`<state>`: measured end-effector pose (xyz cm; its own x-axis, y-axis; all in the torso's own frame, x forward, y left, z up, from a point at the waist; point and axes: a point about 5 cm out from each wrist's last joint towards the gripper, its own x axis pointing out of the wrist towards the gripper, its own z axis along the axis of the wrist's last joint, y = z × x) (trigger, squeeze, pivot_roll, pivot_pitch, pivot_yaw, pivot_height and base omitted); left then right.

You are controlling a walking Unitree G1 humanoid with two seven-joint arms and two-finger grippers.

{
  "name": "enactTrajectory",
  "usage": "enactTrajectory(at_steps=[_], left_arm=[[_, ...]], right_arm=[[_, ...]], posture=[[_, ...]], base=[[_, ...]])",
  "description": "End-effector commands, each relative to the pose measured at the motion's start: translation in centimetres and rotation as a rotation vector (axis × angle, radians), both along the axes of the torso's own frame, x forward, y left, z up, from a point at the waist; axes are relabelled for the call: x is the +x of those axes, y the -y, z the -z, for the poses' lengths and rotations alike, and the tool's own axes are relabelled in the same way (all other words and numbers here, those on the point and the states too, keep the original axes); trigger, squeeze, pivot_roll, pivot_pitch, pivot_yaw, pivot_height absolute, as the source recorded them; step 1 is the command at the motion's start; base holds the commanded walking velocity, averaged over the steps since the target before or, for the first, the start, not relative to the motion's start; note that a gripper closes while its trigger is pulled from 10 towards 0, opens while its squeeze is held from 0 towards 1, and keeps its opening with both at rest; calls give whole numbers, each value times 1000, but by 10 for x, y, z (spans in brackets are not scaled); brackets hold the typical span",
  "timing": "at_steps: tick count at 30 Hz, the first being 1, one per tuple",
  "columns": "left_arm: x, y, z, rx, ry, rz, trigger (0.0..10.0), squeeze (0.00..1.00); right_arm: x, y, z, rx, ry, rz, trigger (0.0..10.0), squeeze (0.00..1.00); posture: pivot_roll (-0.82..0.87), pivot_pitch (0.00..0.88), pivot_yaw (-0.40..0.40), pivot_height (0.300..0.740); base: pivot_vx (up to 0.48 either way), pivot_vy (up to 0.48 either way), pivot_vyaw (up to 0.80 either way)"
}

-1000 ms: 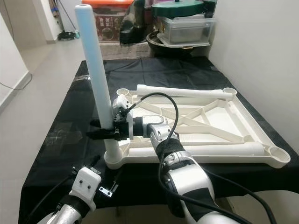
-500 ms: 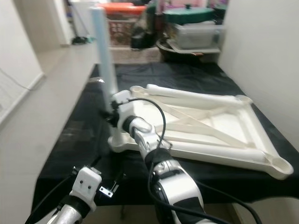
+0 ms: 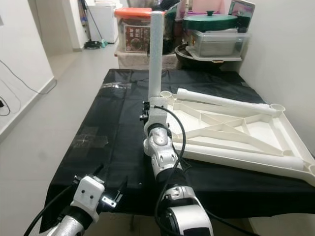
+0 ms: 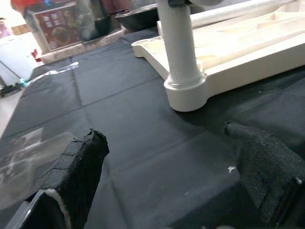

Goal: Building children table

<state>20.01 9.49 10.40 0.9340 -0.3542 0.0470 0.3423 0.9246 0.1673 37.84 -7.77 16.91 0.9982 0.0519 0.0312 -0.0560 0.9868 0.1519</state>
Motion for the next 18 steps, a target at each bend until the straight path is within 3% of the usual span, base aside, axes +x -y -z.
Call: enactTrajectory(at_steps=[1, 4, 5, 6, 7, 9, 11, 12, 14, 16, 17, 18], left_arm=[[-1, 0, 4, -1, -20, 10, 10000, 0], [-1, 0, 5, 0, -21, 10, 10000, 0], [-1, 0, 5, -1, -22, 10, 10000, 0], [-1, 0, 5, -1, -22, 11, 10000, 0], [-1, 0, 5, -1, -22, 11, 10000, 0], [-2, 0, 5, -1, -23, 13, 10000, 0], [-2, 0, 5, -1, -23, 13, 10000, 0], [-2, 0, 5, -1, -23, 14, 10000, 0], [-2, 0, 5, -1, -23, 14, 10000, 0], [-2, 1, 5, -1, -22, 17, 10000, 0], [-2, 1, 5, -1, -22, 17, 10000, 0], [-2, 1, 5, 0, -22, 19, 10000, 0]], right_arm=[[-13, -30, 16, 124, -25, -66, 10000, 1000], [-13, -34, 14, 140, 1, -109, 10000, 1000], [-11, -33, 9, 145, 36, -135, 10000, 733], [-10, -35, 6, 160, 59, -202, 10000, 0], [-10, -35, 6, 160, 59, -202, 10000, 0], [-10, -36, 0, 172, 88, -390, 10000, 0], [-10, -36, 0, 172, 88, -390, 10000, 0], [-11, -38, -1, 174, 87, -532, 10000, 0], [-11, -38, -1, 174, 87, -532, 10000, 0], [-19, -37, 3, 92, 44, -906, 10000, 0], [-19, -37, 3, 92, 44, -906, 10000, 0], [-24, -34, 5, 52, 10, -1078, 10000, 0]], posture=[[22, 0, -5, 740], [20, 0, -9, 740], [19, 0, -7, 740], [19, 0, -7, 740], [19, 0, -7, 740], [15, 0, -5, 740], [15, 0, -5, 740], [15, 0, -5, 740], [15, 0, -5, 740], [13, 0, -1, 740], [13, 0, -1, 740], [15, 0, -5, 740]], base=[[0, 0, 0], [0, 0, 0], [0, 0, 0], [0, 0, 0], [0, 0, 0], [0, 0, 0], [0, 0, 0], [0, 0, 0], [0, 0, 0], [0, 0, 0], [0, 0, 0], [0, 0, 0]])
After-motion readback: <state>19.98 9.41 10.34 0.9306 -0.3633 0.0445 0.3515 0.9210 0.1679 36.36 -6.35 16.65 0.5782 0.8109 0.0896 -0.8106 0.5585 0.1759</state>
